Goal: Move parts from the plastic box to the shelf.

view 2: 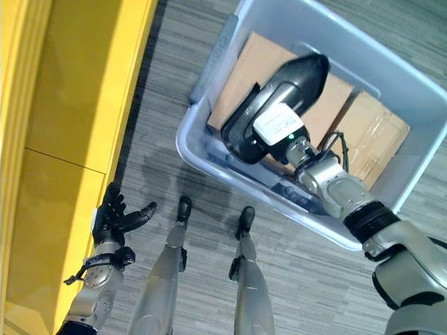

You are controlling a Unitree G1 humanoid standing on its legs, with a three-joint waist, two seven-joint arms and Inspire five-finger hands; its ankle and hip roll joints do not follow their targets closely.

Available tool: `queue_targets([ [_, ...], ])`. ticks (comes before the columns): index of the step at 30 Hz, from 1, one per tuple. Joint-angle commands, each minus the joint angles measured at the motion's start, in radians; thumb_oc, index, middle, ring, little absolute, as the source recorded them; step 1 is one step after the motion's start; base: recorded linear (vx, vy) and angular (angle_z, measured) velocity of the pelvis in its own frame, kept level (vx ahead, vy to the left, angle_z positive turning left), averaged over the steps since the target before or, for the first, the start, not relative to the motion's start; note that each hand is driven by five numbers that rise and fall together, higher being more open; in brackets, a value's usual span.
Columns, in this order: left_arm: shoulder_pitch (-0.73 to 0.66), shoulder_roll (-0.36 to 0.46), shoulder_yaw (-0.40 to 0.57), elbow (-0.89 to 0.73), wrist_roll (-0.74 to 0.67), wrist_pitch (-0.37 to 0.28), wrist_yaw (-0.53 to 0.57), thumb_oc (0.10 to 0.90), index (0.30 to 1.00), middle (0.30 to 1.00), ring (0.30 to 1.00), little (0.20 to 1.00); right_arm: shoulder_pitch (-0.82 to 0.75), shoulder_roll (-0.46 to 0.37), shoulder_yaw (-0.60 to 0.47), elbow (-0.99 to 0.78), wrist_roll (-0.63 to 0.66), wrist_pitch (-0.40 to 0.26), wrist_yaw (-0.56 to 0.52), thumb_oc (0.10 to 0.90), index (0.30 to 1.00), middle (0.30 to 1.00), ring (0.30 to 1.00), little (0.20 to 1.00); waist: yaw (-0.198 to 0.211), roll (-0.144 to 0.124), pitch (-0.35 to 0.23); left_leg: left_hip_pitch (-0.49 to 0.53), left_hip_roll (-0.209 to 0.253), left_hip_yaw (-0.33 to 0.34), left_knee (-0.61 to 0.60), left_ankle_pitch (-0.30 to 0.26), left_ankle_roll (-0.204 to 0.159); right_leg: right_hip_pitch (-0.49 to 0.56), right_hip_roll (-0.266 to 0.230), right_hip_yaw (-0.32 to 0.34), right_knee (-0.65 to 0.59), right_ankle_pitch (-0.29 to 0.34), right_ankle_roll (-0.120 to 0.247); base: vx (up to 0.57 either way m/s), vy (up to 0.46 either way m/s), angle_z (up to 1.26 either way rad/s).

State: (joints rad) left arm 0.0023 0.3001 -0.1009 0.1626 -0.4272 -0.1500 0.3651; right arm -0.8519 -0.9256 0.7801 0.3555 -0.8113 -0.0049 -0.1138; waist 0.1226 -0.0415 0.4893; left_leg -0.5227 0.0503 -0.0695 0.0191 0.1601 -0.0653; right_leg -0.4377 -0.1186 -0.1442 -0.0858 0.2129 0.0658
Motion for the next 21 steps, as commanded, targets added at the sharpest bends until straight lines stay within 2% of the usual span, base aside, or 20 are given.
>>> queue_targets([
  [1,-0.002,0.052,0.016,-0.041,0.006,-0.042,0.005,0.900,1.000,1.000,1.000,1.000,-0.080,-0.077,-0.061,-0.075,0.033,-0.009,-0.071,0.400,0.300,0.300,0.300,0.300,-0.015,0.006,-0.009,0.087,-0.020,0.075,-0.080,-0.014,0.004,0.087,-0.019,0.048,0.132,-0.211,0.056,0.00,0.000,0.00],
  [9,0.020,0.062,0.029,-0.052,0.010,-0.028,-0.022,0.900,1.000,1.000,1.000,1.000,0.021,-0.154,-0.198,-0.245,0.057,-0.037,-0.091,0.400,0.300,0.300,0.300,0.300,-0.026,0.000,-0.100,0.155,-0.014,0.064,-0.102,-0.016,0.002,0.164,-0.028,0.047,0.082,-0.191,0.064,0.00,-0.001,0.00],
  [11,0.033,0.070,0.038,-0.061,0.012,-0.023,-0.033,0.900,1.000,1.000,1.000,1.000,0.046,-0.174,-0.230,-0.292,0.062,-0.047,-0.088,0.400,0.300,0.300,0.300,0.300,-0.030,-0.009,-0.127,0.172,-0.009,0.064,-0.103,-0.021,0.005,0.179,-0.028,0.050,0.075,-0.189,0.064,0.01,-0.006,0.02],
  [21,0.062,0.080,0.046,-0.069,0.012,-0.013,-0.060,0.900,1.000,1.000,1.000,1.000,0.093,-0.197,-0.285,-0.352,0.072,-0.072,-0.089,0.400,0.300,0.300,0.300,0.300,-0.043,-0.024,-0.190,0.223,0.006,0.073,-0.099,-0.038,0.013,0.216,-0.027,0.077,0.071,-0.194,0.064,0.01,-0.003,-0.01],
])
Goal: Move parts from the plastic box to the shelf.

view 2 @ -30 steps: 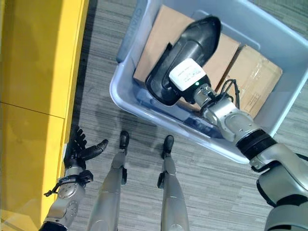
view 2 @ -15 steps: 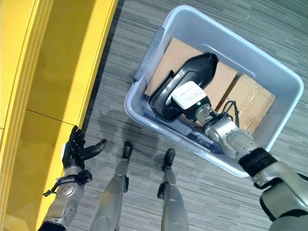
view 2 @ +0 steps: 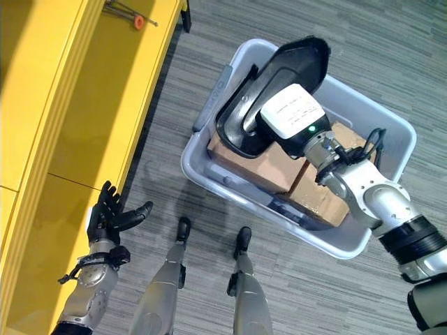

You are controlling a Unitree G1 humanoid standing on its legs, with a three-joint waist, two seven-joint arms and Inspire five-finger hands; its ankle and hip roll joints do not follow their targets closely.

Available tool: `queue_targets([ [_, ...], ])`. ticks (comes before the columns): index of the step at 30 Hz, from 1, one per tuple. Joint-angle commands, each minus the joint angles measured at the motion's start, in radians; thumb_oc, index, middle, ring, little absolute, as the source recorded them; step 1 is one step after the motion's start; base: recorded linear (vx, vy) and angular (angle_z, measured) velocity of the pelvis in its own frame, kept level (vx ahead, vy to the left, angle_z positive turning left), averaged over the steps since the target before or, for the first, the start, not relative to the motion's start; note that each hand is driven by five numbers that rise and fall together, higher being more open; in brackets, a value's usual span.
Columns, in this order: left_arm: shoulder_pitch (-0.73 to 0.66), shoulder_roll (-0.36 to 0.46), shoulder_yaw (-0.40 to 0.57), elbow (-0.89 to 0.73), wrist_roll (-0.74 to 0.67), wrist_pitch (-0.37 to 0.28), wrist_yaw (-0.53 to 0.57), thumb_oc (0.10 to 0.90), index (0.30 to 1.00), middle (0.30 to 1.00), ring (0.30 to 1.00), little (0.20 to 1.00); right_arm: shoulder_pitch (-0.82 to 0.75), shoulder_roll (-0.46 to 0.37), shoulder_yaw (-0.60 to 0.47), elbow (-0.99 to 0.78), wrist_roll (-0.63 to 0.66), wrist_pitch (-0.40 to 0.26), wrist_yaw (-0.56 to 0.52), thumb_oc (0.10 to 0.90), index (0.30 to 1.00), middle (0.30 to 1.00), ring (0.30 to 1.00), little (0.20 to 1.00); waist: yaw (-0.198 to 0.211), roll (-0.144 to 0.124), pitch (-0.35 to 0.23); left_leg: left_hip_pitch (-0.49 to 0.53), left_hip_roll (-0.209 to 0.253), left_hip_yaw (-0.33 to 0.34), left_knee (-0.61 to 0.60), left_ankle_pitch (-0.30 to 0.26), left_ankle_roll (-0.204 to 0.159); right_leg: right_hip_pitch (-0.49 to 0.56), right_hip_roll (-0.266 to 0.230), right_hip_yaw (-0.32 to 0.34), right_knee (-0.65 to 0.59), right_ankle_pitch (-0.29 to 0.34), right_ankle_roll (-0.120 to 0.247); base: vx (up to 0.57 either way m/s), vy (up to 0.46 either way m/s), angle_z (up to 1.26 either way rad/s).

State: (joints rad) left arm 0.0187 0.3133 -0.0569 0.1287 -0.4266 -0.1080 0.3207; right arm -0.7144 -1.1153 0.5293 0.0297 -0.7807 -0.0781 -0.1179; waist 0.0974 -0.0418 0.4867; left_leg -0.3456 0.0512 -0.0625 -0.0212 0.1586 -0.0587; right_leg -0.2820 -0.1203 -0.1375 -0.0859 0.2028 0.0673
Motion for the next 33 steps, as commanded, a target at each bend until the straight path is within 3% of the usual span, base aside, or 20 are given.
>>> queue_targets([
  [1,0.048,0.067,0.001,-0.038,0.013,-0.054,-0.020,0.900,1.000,1.000,1.000,1.000,-0.041,-0.008,-0.040,-0.027,0.045,0.000,-0.085,0.400,0.300,0.300,0.300,0.300,-0.021,-0.025,-0.195,0.050,0.006,0.068,-0.058,-0.038,0.008,0.063,-0.025,0.073,0.071,-0.184,0.063,0.02,-0.009,-0.08],
  [11,0.017,0.121,-0.002,-0.091,0.146,-0.069,-0.017,0.900,1.000,1.000,1.000,1.000,0.012,-0.001,-0.096,-0.059,0.117,-0.034,-0.090,0.400,0.300,0.300,0.300,0.300,-0.046,-0.049,-0.288,0.118,0.023,0.086,-0.066,-0.059,0.008,0.116,-0.021,0.103,0.044,-0.180,0.067,0.03,-0.016,-0.10],
  [15,-0.024,0.164,-0.003,-0.124,0.322,-0.073,0.044,0.900,1.000,1.000,1.000,1.000,0.037,0.003,-0.108,-0.066,0.138,-0.054,-0.100,0.400,0.300,0.300,0.300,0.300,-0.062,-0.059,-0.323,0.147,0.031,0.095,-0.066,-0.071,0.006,0.139,-0.019,0.112,0.045,-0.185,0.068,0.07,-0.017,-0.06],
  [16,-0.069,0.251,-0.015,-0.156,0.569,-0.061,0.132,0.900,1.000,1.000,1.000,1.000,0.040,0.004,-0.103,-0.072,0.152,-0.079,-0.122,0.400,0.300,0.300,0.300,0.300,-0.076,-0.066,-0.349,0.173,0.036,0.101,-0.066,-0.085,0.003,0.160,-0.015,0.122,0.044,-0.193,0.069,0.13,-0.019,-0.10],
  [20,-0.100,0.365,-0.035,-0.199,0.826,-0.059,0.218,0.900,1.000,1.000,1.000,1.000,0.052,0.002,-0.096,-0.094,0.157,-0.125,-0.166,0.400,0.300,0.300,0.300,0.300,-0.097,-0.070,-0.389,0.207,0.047,0.117,-0.066,-0.101,-0.002,0.185,-0.012,0.139,0.038,-0.201,0.074,0.09,-0.002,-0.17],
  [25,-0.078,0.378,-0.042,-0.215,0.933,-0.048,0.253,0.900,1.000,1.000,1.000,1.000,0.085,-0.011,-0.112,-0.138,0.155,-0.157,-0.180,0.400,0.300,0.300,0.300,0.300,-0.110,-0.078,-0.423,0.232,0.057,0.132,-0.066,-0.114,-0.005,0.204,-0.010,0.148,0.029,-0.204,0.077,0.06,-0.003,-0.15],
  [29,-0.101,0.424,-0.073,-0.179,1.132,0.017,0.308,0.900,1.000,1.000,1.000,1.000,0.098,-0.031,-0.111,-0.164,0.143,-0.178,-0.205,0.400,0.300,0.300,0.300,0.300,-0.127,-0.087,-0.453,0.251,0.066,0.147,-0.066,-0.125,-0.006,0.216,-0.007,0.158,0.025,-0.207,0.079,0.04,0.000,-0.06],
  [33,-0.115,0.430,-0.096,-0.167,1.218,0.037,0.304,0.900,1.000,1.000,1.000,1.000,0.109,-0.039,-0.120,-0.185,0.133,-0.185,-0.208,0.400,0.300,0.300,0.300,0.300,-0.134,-0.093,-0.466,0.262,0.069,0.155,-0.066,-0.131,-0.007,0.224,-0.005,0.162,0.022,-0.209,0.080,0.03,-0.002,-0.12],
])
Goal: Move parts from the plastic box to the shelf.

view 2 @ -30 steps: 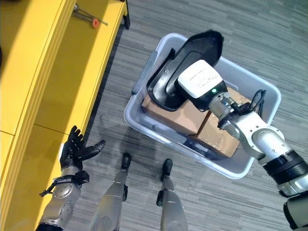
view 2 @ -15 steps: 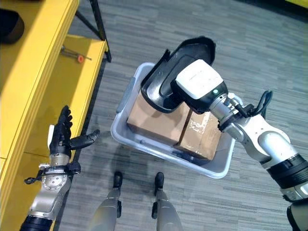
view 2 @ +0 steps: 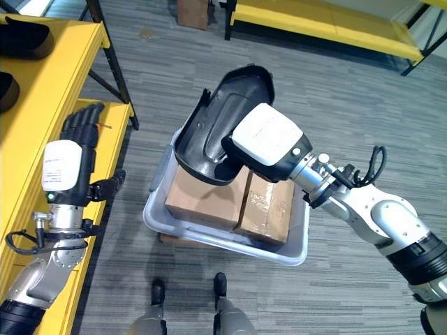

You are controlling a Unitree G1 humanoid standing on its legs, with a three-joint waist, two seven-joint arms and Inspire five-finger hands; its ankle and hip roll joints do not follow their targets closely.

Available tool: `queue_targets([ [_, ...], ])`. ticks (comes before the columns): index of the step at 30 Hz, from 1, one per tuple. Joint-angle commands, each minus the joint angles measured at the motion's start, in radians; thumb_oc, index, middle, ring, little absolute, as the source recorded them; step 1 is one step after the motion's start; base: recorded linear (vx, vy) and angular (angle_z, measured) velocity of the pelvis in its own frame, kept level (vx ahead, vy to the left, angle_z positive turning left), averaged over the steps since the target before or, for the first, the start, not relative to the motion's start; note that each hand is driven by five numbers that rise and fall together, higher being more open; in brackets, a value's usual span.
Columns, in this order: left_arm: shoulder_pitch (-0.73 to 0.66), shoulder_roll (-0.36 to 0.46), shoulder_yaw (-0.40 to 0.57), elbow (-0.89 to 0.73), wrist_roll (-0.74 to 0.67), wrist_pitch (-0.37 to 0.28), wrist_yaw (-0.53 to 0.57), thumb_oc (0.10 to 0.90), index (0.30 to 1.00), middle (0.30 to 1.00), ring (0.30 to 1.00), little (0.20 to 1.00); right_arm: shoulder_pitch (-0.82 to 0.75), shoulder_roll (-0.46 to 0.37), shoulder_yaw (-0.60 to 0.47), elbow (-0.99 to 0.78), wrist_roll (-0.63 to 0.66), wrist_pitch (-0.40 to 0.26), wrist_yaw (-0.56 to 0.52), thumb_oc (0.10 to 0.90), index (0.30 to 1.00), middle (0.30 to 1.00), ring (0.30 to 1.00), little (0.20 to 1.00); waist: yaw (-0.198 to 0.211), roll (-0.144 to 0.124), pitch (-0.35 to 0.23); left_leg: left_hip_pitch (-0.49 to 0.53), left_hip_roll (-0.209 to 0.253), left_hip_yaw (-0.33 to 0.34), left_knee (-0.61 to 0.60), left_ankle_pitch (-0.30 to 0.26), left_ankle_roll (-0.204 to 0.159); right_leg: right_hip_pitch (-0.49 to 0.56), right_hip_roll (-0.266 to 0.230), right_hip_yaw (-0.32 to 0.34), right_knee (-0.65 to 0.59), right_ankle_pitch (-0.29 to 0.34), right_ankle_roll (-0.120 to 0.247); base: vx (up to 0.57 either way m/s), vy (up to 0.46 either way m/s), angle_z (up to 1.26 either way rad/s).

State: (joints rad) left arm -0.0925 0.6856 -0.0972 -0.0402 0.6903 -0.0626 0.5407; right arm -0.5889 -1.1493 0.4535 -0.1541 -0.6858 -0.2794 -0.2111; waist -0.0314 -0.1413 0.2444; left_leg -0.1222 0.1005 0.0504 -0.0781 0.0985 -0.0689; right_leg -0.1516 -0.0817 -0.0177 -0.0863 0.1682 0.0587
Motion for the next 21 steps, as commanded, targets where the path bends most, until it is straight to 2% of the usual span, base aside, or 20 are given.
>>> queue_targets([
  [1,-0.008,0.062,-0.061,0.001,0.127,-0.006,0.085,0.900,1.000,1.000,1.000,1.000,-0.014,-0.005,-0.047,-0.008,0.037,0.014,-0.114,0.400,0.300,0.300,0.300,0.300,-0.008,0.006,-0.228,0.041,0.021,0.044,-0.009,-0.073,0.003,0.095,-0.043,0.044,0.022,-0.174,0.089,0.00,0.000,0.00],
  [9,-0.060,0.091,-0.169,0.019,0.246,-0.009,0.036,0.900,1.000,1.000,1.000,1.000,-0.022,0.012,-0.058,-0.029,0.045,0.011,-0.124,0.400,0.300,0.300,0.300,0.300,-0.028,-0.007,-0.249,0.053,0.031,0.062,-0.009,-0.080,0.002,0.096,-0.037,0.055,0.020,-0.176,0.089,0.00,0.001,-0.03],
  [21,-0.101,0.058,-0.223,0.011,0.277,-0.002,0.043,0.900,1.000,1.000,1.000,1.000,-0.035,0.033,-0.054,-0.038,0.039,0.016,-0.144,0.400,0.300,0.300,0.300,0.300,-0.035,-0.018,-0.254,0.055,0.035,0.065,-0.009,-0.080,0.002,0.100,-0.034,0.057,0.019,-0.175,0.087,0.00,0.002,-0.04],
])
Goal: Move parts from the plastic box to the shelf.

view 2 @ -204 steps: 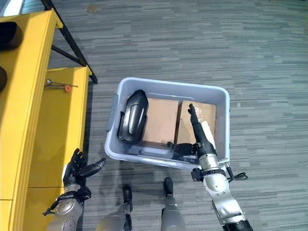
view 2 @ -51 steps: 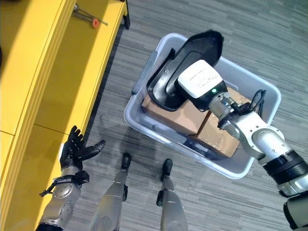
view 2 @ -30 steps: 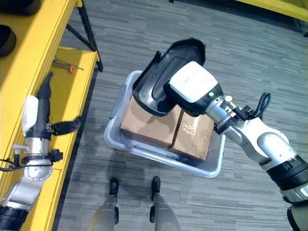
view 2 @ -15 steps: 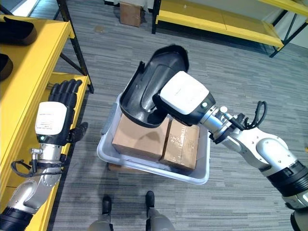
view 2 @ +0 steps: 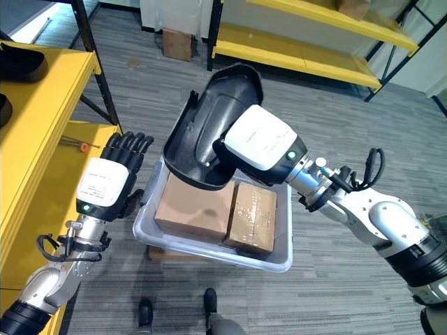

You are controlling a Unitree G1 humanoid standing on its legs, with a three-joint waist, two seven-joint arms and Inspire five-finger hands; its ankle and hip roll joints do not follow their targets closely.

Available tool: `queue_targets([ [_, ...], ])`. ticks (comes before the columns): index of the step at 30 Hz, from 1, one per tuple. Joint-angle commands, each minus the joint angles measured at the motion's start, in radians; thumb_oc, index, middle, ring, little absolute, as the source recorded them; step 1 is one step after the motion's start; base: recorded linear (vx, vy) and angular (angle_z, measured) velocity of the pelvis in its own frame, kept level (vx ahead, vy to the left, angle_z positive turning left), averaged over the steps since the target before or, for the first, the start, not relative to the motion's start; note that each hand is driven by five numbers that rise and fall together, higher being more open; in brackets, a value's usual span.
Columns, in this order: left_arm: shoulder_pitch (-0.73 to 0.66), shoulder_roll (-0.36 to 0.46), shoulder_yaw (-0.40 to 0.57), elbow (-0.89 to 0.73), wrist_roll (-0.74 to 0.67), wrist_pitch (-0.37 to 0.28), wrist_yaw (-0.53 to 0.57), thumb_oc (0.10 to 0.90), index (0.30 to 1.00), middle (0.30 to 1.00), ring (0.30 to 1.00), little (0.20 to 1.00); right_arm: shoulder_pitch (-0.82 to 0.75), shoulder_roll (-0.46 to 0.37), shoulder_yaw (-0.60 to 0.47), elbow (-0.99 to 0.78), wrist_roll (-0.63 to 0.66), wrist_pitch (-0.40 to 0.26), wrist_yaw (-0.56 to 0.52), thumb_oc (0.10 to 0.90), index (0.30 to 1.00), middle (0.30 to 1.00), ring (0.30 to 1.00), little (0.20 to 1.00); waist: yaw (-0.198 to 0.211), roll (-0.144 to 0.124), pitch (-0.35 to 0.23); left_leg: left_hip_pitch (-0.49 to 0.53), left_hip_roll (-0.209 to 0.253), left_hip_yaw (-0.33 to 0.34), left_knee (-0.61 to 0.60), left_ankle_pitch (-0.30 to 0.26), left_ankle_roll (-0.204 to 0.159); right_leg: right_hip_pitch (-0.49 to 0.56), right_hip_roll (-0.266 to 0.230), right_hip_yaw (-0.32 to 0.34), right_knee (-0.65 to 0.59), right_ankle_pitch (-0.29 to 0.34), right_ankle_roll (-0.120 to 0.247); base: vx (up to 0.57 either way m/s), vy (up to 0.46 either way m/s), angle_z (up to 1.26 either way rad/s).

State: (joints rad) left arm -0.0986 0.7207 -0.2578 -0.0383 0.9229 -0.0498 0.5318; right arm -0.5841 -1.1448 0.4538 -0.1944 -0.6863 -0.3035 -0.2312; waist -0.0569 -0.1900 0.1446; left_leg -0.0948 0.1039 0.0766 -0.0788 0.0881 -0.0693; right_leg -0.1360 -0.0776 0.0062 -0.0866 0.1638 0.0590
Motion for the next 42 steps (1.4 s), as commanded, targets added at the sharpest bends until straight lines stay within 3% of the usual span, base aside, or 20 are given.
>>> queue_targets([
  [1,-0.100,0.023,-0.067,0.007,0.050,-0.014,0.052,0.900,1.000,1.000,1.000,1.000,-0.042,0.028,-0.053,0.002,0.038,0.041,-0.126,0.400,0.300,0.300,0.300,0.300,-0.010,0.030,-0.155,0.027,0.031,0.038,-0.008,-0.069,0.002,0.085,-0.038,0.034,0.017,-0.170,0.086,0.00,0.000,0.00],
  [27,-0.132,0.010,-0.097,-0.061,0.071,-0.004,0.051,0.900,1.000,1.000,1.000,1.000,-0.069,0.045,-0.033,-0.010,0.048,0.042,-0.131,0.400,0.300,0.300,0.300,0.300,-0.012,0.029,-0.154,0.027,0.026,0.027,-0.008,-0.067,0.008,0.090,-0.037,0.029,0.020,-0.171,0.081,0.00,0.000,0.00],
  [42,-0.015,0.019,0.026,-0.100,0.037,0.006,0.074,0.900,1.000,1.000,1.000,1.000,0.062,0.010,-0.120,0.006,0.024,0.049,-0.140,0.400,0.300,0.300,0.300,0.300,-0.001,0.040,-0.149,0.032,0.023,0.020,-0.008,-0.070,0.007,0.103,-0.043,0.017,0.019,-0.178,0.080,0.00,0.000,0.00],
])
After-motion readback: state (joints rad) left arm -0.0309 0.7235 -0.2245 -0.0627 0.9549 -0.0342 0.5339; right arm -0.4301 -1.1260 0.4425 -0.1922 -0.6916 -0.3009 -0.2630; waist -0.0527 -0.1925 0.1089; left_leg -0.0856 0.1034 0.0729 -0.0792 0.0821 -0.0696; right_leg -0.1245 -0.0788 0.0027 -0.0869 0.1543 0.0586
